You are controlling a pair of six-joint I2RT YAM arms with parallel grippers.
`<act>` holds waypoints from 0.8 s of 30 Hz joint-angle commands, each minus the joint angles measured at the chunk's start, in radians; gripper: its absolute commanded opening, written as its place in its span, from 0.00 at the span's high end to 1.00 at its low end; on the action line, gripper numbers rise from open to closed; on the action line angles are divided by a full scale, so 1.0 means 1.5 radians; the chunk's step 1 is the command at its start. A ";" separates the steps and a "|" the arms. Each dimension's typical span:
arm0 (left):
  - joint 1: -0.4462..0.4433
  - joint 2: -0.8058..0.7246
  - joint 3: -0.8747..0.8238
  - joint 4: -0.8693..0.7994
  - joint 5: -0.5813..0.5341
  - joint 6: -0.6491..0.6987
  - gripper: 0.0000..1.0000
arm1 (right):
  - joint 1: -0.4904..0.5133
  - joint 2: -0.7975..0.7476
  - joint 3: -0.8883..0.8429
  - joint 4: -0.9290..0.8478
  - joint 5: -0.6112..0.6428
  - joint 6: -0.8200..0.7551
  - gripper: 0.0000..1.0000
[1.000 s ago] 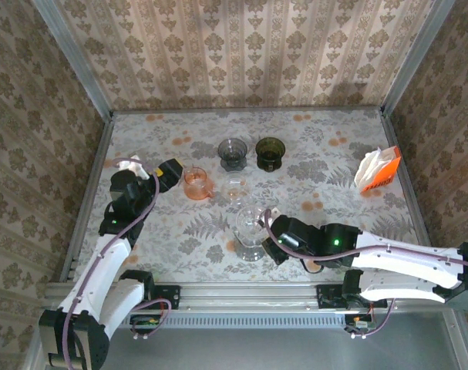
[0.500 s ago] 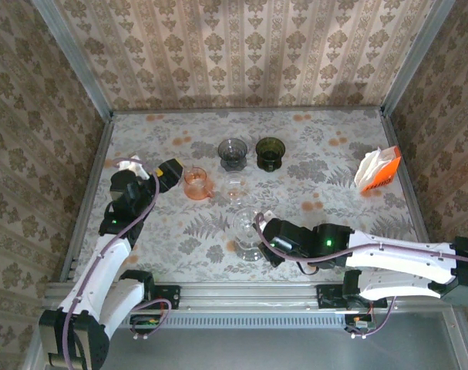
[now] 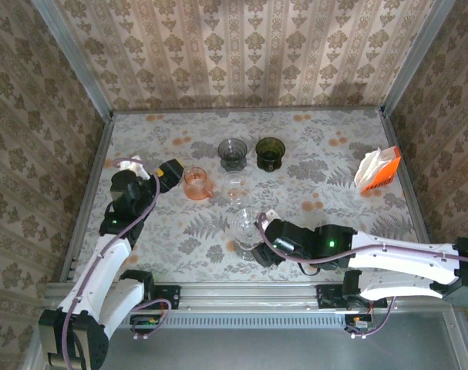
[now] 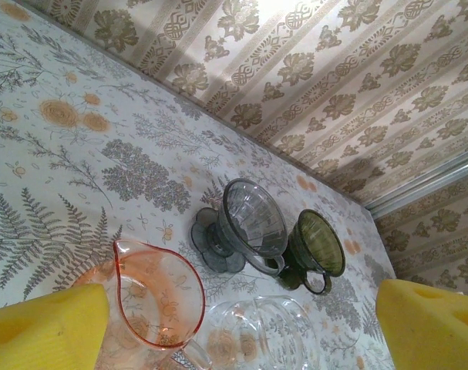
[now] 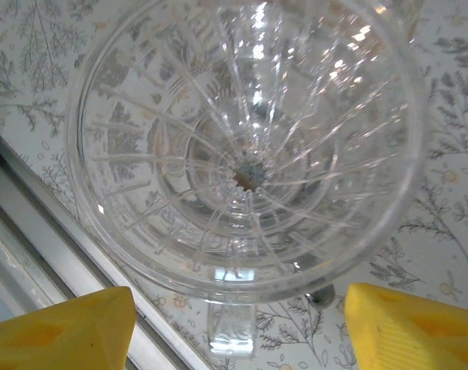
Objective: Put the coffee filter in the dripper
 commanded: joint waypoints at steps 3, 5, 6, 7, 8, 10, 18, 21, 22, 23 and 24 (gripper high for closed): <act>-0.002 -0.006 0.013 0.001 -0.004 0.002 0.09 | 0.004 -0.059 0.028 -0.034 0.103 0.012 0.25; -0.002 -0.007 0.011 0.003 -0.005 0.001 0.09 | 0.004 -0.074 0.033 -0.038 0.135 0.018 0.25; -0.002 -0.006 0.010 0.004 -0.005 -0.001 0.09 | 0.000 -0.081 0.037 -0.040 0.154 0.024 0.24; -0.002 -0.006 0.007 0.008 -0.003 -0.003 0.09 | -0.010 -0.084 0.045 -0.045 0.168 0.031 0.24; -0.002 -0.006 0.006 0.009 -0.001 -0.005 0.09 | -0.020 -0.085 0.051 -0.045 0.171 0.034 0.24; -0.002 -0.003 0.002 0.012 0.004 -0.005 0.09 | -0.056 -0.080 0.069 -0.055 0.187 0.053 0.25; -0.006 0.015 -0.039 0.057 0.025 -0.028 0.09 | -0.349 -0.038 0.135 -0.151 0.182 0.141 0.33; -0.008 0.024 -0.053 0.076 0.038 -0.037 0.09 | -0.472 -0.020 0.138 -0.166 0.179 0.161 0.32; -0.007 0.025 -0.057 0.083 0.042 -0.041 0.09 | -0.509 -0.015 0.135 -0.163 0.174 0.167 0.32; -0.008 0.027 -0.062 0.090 0.045 -0.042 0.09 | -0.552 -0.010 0.128 -0.153 0.166 0.170 0.32; -0.007 0.030 -0.067 0.097 0.049 -0.045 0.09 | -0.595 -0.006 0.120 -0.145 0.161 0.178 0.32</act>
